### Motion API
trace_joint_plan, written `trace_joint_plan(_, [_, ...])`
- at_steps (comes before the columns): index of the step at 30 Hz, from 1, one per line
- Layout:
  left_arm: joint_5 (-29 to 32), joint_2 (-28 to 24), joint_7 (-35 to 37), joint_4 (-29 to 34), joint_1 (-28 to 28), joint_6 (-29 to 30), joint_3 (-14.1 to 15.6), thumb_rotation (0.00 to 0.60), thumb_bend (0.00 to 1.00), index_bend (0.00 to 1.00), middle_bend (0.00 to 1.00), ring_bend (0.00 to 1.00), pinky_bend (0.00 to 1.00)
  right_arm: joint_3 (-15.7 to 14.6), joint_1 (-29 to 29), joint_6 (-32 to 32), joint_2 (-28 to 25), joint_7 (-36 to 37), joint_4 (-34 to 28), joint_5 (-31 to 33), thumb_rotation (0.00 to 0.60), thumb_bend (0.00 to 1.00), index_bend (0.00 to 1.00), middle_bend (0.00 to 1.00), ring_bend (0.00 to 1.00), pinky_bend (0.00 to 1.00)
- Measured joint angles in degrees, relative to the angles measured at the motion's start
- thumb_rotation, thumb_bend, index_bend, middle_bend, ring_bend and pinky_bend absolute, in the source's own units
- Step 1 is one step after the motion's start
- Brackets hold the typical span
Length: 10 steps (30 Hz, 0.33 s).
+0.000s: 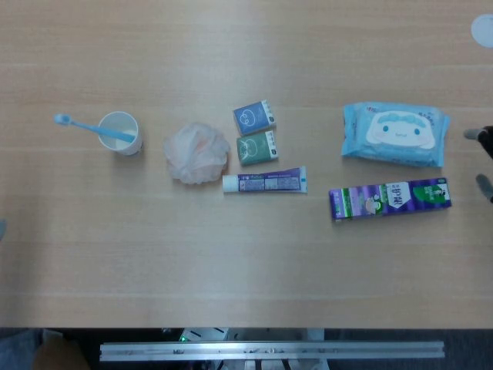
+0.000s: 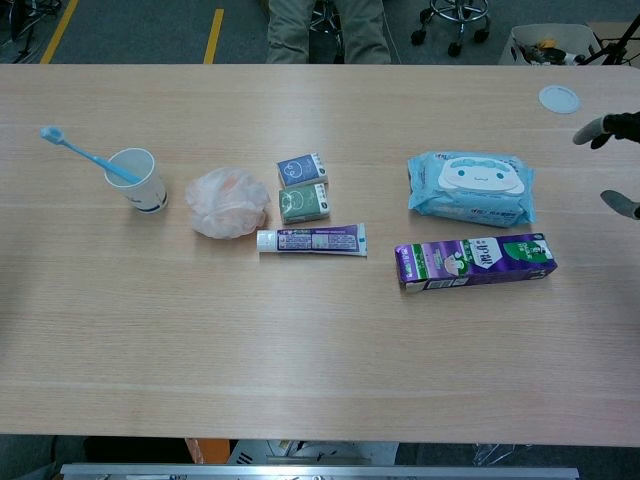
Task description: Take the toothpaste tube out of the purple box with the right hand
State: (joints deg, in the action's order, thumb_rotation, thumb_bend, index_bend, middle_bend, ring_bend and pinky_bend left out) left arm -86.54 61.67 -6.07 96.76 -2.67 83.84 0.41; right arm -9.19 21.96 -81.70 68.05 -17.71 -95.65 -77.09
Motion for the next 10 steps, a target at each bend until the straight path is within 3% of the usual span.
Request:
trace_joint_plan(5, [-0.6,0.7,-1.3,0.9,0.0,0.9,-0.1,0.600,0.27,0.11,0.08,0.08,0.11,0.2,-6.3,-6.3,-0.5,2.5,1.3,-3.5,0.600,0.29,0.29,0.36,0.30,0.43])
trace_joint_plan(10, [-1.6,1.5,-1.9,0.9,0.6,3.0,-0.2,0.600,0.27,0.11,0.08,0.08,0.11,0.6,-9.7,-8.7,-2.0,3.6,1.2,-4.9,0.600,0.29,0.30,0.36,0.30,0.43])
